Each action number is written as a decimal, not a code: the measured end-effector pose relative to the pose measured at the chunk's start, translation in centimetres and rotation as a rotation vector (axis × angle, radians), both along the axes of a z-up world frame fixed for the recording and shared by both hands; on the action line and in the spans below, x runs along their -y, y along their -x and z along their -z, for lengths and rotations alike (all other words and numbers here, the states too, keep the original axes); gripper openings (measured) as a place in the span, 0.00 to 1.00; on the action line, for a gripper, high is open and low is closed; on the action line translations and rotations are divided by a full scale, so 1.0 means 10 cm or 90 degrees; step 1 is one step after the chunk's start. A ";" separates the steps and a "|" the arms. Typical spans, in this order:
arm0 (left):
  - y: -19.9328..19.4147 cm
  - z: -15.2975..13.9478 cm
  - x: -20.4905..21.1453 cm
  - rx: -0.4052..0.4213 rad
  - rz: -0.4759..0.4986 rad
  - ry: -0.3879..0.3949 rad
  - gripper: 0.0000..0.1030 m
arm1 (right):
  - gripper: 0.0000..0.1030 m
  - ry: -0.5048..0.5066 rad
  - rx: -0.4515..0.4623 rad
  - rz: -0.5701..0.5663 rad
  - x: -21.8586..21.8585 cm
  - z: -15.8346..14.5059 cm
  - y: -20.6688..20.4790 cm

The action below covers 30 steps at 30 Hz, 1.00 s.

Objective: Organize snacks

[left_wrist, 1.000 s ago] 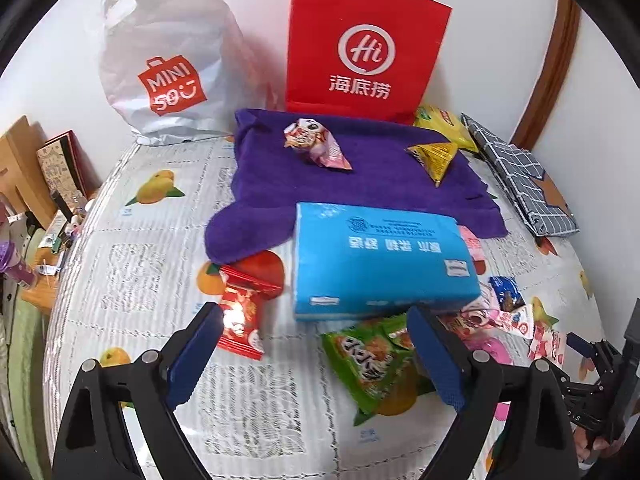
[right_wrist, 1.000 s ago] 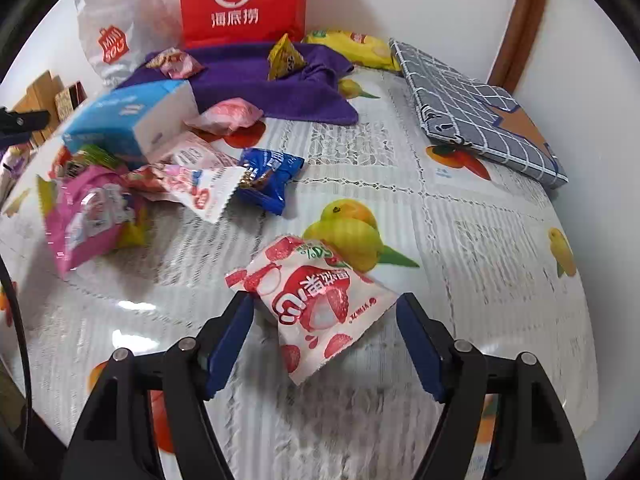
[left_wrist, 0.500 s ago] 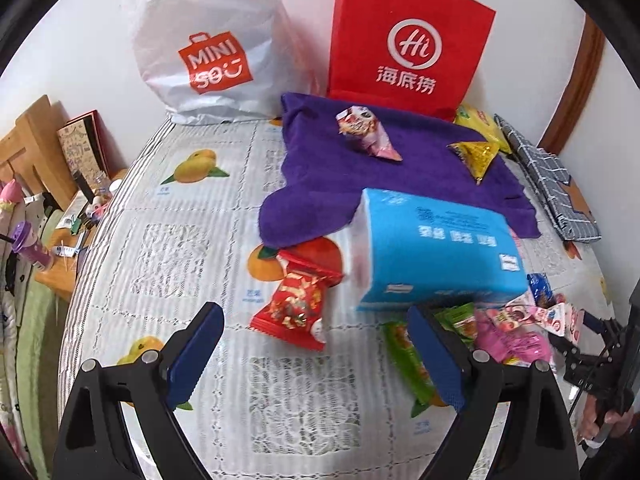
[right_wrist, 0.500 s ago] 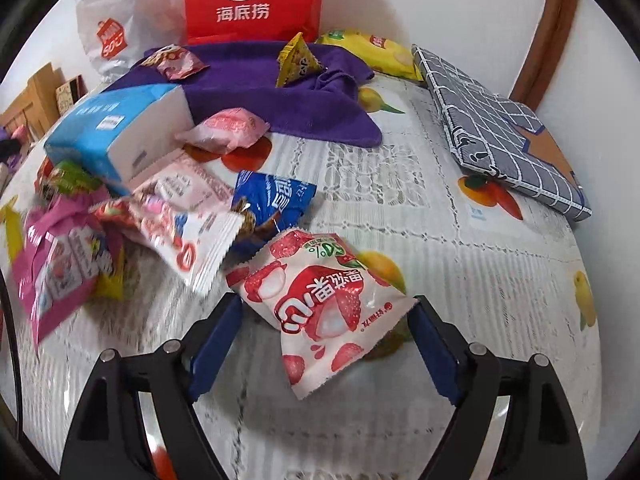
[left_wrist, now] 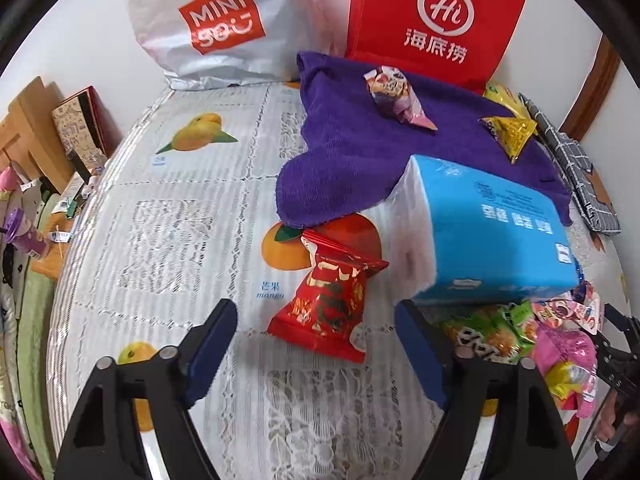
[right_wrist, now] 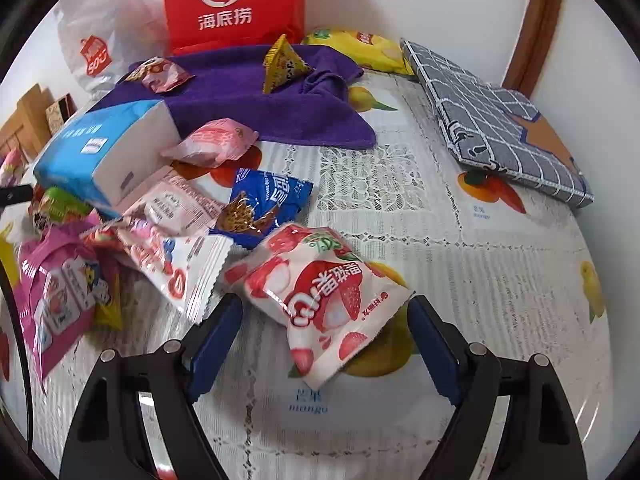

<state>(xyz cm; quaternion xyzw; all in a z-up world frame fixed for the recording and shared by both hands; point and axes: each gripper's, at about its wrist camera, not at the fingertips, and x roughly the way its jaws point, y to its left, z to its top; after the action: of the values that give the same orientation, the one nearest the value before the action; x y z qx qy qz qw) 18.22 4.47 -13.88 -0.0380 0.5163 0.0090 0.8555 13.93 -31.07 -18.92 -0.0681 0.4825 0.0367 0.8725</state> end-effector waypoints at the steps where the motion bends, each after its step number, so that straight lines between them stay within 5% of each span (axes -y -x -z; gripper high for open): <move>1: -0.02 0.03 0.00 -0.003 0.001 -0.002 0.71 | 0.81 0.011 0.002 -0.006 -0.01 0.00 0.01; 10: -0.11 0.18 0.00 -0.020 0.006 -0.011 0.52 | 0.84 0.065 0.030 -0.039 -0.08 0.00 -0.08; 16: -0.12 0.18 0.03 -0.020 0.022 -0.014 0.41 | 0.84 0.019 0.019 -0.036 -0.03 0.03 -0.24; 23: -0.06 0.12 0.03 -0.009 0.024 -0.001 0.34 | 0.61 -0.054 -0.005 -0.024 0.05 0.03 -0.20; 30: 0.10 0.01 0.04 0.013 0.028 0.014 0.34 | 0.56 -0.080 0.001 0.000 0.09 -0.04 -0.02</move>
<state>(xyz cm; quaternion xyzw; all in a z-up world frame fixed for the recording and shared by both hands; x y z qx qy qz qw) 17.22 4.03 -13.95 -0.0360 0.5084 -0.0158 0.8602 14.09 -31.97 -18.53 -0.0132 0.4787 0.0667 0.8753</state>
